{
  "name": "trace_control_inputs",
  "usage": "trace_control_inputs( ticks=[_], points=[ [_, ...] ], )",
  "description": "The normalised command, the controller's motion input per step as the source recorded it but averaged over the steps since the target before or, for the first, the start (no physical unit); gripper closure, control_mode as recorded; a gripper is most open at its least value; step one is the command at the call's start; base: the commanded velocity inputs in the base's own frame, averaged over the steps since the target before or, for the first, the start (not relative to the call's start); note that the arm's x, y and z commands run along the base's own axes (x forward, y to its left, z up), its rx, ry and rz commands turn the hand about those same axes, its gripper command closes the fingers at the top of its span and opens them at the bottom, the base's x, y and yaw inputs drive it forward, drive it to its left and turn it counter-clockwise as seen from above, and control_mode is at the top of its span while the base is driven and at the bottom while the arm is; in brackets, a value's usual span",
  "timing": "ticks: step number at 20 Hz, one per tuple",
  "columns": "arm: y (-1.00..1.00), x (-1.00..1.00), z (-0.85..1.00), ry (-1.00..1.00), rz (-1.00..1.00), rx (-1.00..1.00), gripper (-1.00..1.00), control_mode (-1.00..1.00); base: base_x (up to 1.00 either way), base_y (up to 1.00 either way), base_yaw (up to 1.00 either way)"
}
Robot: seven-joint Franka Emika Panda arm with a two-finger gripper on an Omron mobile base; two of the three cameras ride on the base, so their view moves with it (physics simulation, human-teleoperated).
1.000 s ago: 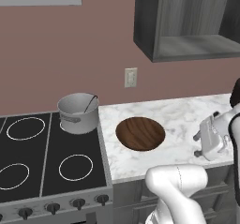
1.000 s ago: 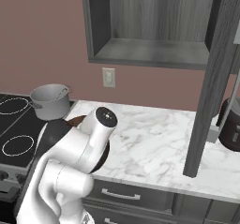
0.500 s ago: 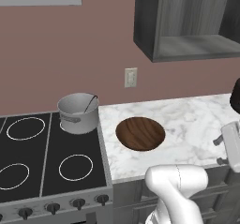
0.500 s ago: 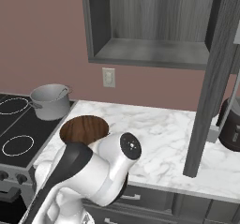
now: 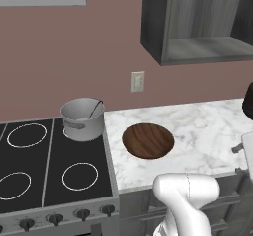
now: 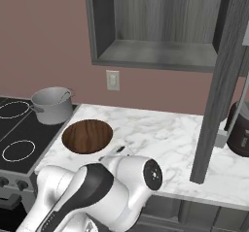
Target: Open the cabinet and move the ladle to the pot. Then close the cabinet.
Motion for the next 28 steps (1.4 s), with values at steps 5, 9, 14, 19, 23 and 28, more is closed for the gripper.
trace_control_inputs(
  ticks=[5, 9, 14, 19, 23, 28],
  points=[
    [-0.28, -0.02, -0.04, -0.10, 0.00, 0.06, -1.00, -1.00, 0.00, 0.00, 0.00],
    [-0.29, -0.24, 0.00, -0.14, 0.00, 0.01, -1.00, -1.00, 0.00, 0.00, 0.00],
    [-0.17, -0.10, -0.02, -0.04, 0.00, 0.00, -1.00, -1.00, 0.00, 0.00, 0.00],
    [-0.39, -0.04, 0.00, -0.01, 0.00, 0.00, -1.00, -1.00, 0.00, 0.00, 0.00],
    [-0.59, -0.08, 0.01, -0.06, 0.00, 0.00, -1.00, -1.00, 0.00, 0.00, 0.00],
    [-0.58, -0.15, 0.00, -0.08, 0.00, 0.01, -1.00, -1.00, 0.00, 0.00, 0.00]
  ],
)
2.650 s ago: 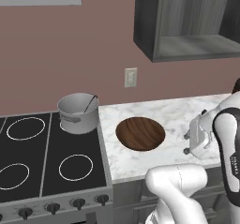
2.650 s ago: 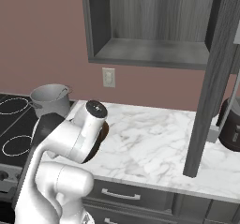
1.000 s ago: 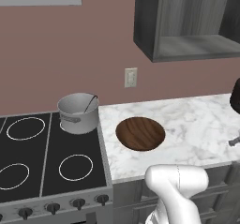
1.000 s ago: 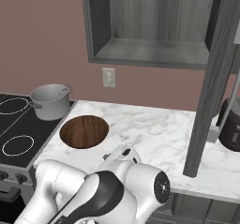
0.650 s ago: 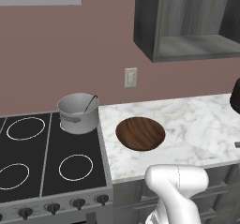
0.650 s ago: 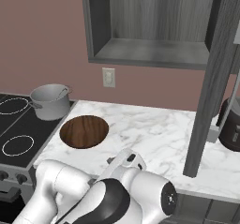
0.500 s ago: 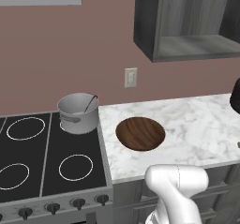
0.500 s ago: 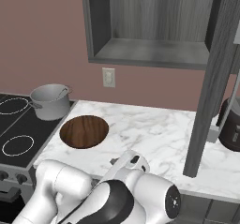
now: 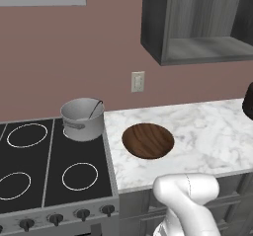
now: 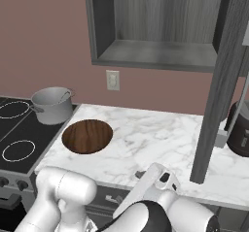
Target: Open the cabinet and move the ladle to the pot. Then close the cabinet.
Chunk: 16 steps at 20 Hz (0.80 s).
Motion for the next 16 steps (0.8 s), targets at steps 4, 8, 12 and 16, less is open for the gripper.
trace_control_inputs(
  ticks=[4, 8, 12, 16],
  points=[
    [-0.52, -0.02, -0.25, -0.01, 0.00, 0.03, -1.00, -1.00, 0.00, 0.00, 0.00],
    [-0.58, -0.01, -0.43, -0.01, 0.00, 0.08, -1.00, -1.00, 0.00, 0.00, 0.00],
    [-0.57, 0.00, -0.37, -0.01, 0.00, 0.08, -1.00, -1.00, 0.00, 0.00, 0.00],
    [-0.54, -0.09, -0.02, -0.11, 0.00, 0.02, -1.00, -1.00, 0.00, 0.00, 0.00]
  ],
)
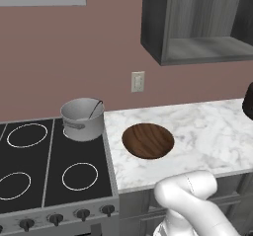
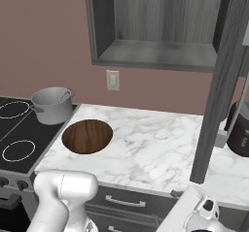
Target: Open the cabinet and move the ladle to the pot. Then close the cabinet.
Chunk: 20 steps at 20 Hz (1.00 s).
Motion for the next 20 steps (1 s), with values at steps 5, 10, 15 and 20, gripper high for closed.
trace_control_inputs(
  ticks=[5, 10, 15, 20],
  points=[
    [-0.49, -0.33, 0.22, -0.19, 0.02, 0.00, -1.00, -1.00, 0.00, 0.00, 0.00],
    [-0.33, -0.38, 0.38, -0.21, 0.05, 0.00, -1.00, -1.00, 0.00, 0.00, 0.00],
    [-0.14, -0.18, 0.64, -0.24, 0.07, -0.06, -1.00, -1.00, 0.00, 0.00, 0.00],
    [-0.05, -0.01, 0.81, -0.22, 0.10, -0.07, -1.00, -1.00, 0.00, 0.00, 0.00]
  ],
)
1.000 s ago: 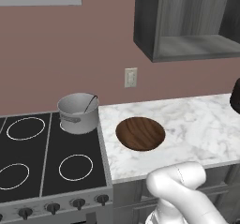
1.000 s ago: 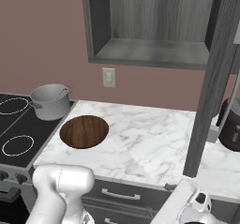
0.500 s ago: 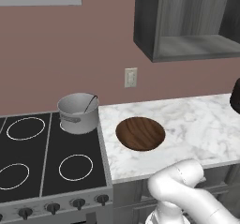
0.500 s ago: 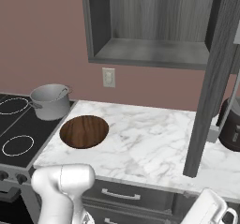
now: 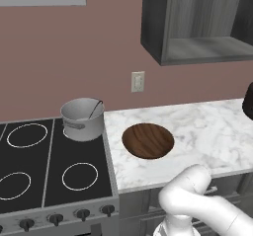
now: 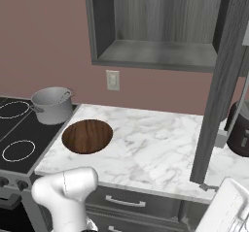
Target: Open the cabinet and move the ladle to the pot. Then close the cabinet.
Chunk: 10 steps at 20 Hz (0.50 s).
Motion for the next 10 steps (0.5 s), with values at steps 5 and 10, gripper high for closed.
trace_control_inputs(
  ticks=[5, 10],
  points=[
    [-0.04, 0.00, 0.74, -0.19, 0.10, -0.05, -1.00, -1.00, 0.00, 0.00, 0.00],
    [-0.10, -0.02, 0.64, -0.15, 0.05, 0.00, -1.00, -1.00, 0.00, 0.00, 0.00]
  ],
)
